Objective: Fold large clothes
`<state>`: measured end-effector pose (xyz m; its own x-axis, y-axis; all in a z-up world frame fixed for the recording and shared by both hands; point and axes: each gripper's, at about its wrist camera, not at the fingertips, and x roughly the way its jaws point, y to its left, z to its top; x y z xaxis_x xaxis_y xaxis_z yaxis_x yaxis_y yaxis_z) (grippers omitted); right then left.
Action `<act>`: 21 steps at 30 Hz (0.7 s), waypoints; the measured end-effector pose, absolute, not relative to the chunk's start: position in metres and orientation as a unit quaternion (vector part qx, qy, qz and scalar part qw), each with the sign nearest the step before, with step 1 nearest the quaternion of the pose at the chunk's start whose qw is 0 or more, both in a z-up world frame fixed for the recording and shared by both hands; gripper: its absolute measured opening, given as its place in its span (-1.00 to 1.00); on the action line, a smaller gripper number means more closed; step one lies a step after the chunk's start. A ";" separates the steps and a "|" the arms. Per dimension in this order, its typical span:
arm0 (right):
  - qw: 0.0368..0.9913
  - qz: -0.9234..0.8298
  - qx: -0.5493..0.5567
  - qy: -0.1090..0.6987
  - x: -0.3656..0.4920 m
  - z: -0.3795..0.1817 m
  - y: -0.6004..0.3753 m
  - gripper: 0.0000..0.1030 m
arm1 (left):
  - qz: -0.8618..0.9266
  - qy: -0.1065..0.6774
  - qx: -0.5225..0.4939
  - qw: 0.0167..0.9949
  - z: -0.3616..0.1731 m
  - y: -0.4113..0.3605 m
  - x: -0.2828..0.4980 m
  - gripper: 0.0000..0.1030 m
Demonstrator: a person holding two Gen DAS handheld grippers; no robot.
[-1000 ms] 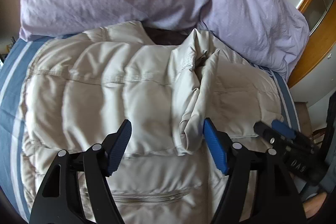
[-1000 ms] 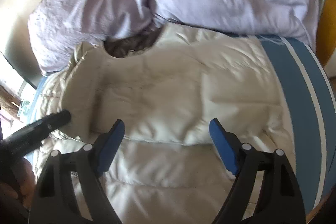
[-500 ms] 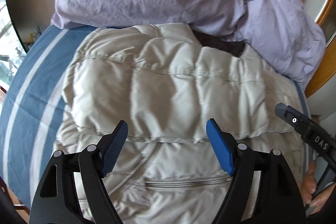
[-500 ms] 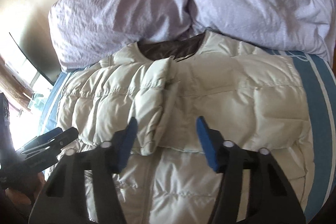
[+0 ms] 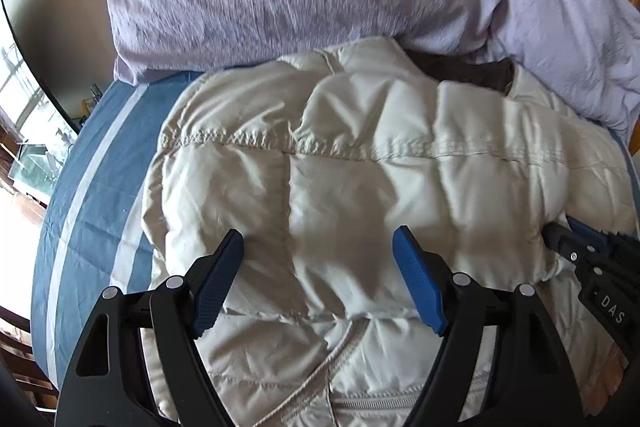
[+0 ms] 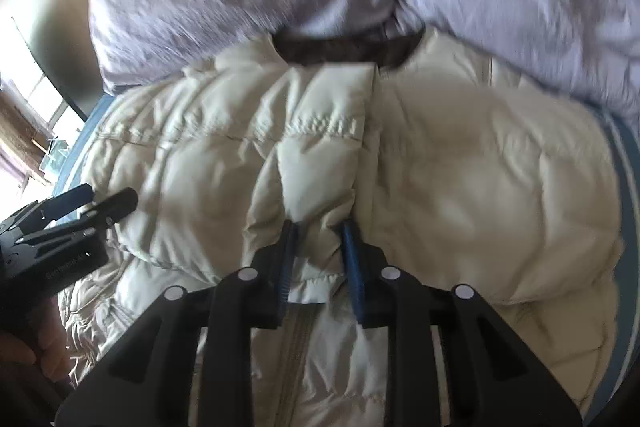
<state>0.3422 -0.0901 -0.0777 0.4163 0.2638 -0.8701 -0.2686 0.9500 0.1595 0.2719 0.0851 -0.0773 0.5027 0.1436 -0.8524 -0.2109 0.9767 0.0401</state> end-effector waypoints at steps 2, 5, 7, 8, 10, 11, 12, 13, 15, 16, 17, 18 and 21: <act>0.840 0.156 0.000 0.520 0.343 -0.083 -0.091 -0.54 | 0.103 0.494 -0.036 0.862 -0.084 0.085 0.275 0.51; 0.839 0.157 -0.014 0.520 0.344 -0.088 -0.087 -0.54 | 0.106 0.501 -0.032 0.859 -0.093 0.083 0.279 0.51; 0.838 0.159 -0.014 0.522 0.346 -0.092 -0.089 -0.54 | 0.105 0.505 -0.033 0.856 -0.098 0.082 0.282 0.51; 0.837 0.160 -0.014 0.523 0.346 -0.093 -0.089 -0.54 | 0.106 0.507 -0.034 0.855 -0.100 0.081 0.283 0.51; 0.835 0.162 -0.013 0.525 0.347 -0.097 -0.090 -0.55 | 0.105 0.512 -0.038 0.852 -0.106 0.083 0.285 0.53; 0.835 0.162 -0.013 0.526 0.348 -0.098 -0.090 -0.56 | 0.105 0.513 -0.040 0.851 -0.109 0.083 0.286 0.54; 0.834 0.163 -0.013 0.526 0.349 -0.100 -0.091 -0.56 | 0.105 0.515 -0.044 0.850 -0.112 0.084 0.287 0.54; 0.834 0.163 -0.012 0.527 0.350 -0.101 -0.091 -0.56 | 0.106 0.516 -0.045 0.849 -0.115 0.084 0.289 0.55; 0.832 0.164 -0.008 0.529 0.353 -0.103 -0.092 -0.56 | 0.109 0.517 -0.044 0.848 -0.118 0.083 0.291 0.55; 0.831 0.165 -0.004 0.532 0.354 -0.103 -0.092 -0.56 | 0.111 0.517 -0.043 0.848 -0.117 0.082 0.291 0.55; 0.829 0.167 -0.002 0.534 0.355 -0.103 -0.093 -0.55 | 0.112 0.518 -0.043 0.847 -0.116 0.082 0.291 0.55; 0.826 0.171 0.003 0.537 0.356 -0.101 -0.095 -0.50 | 0.112 0.518 -0.045 0.847 -0.114 0.083 0.290 0.54; 0.817 0.184 0.029 0.545 0.354 -0.092 -0.106 -0.03 | 0.103 0.508 -0.062 0.853 -0.100 0.088 0.276 0.54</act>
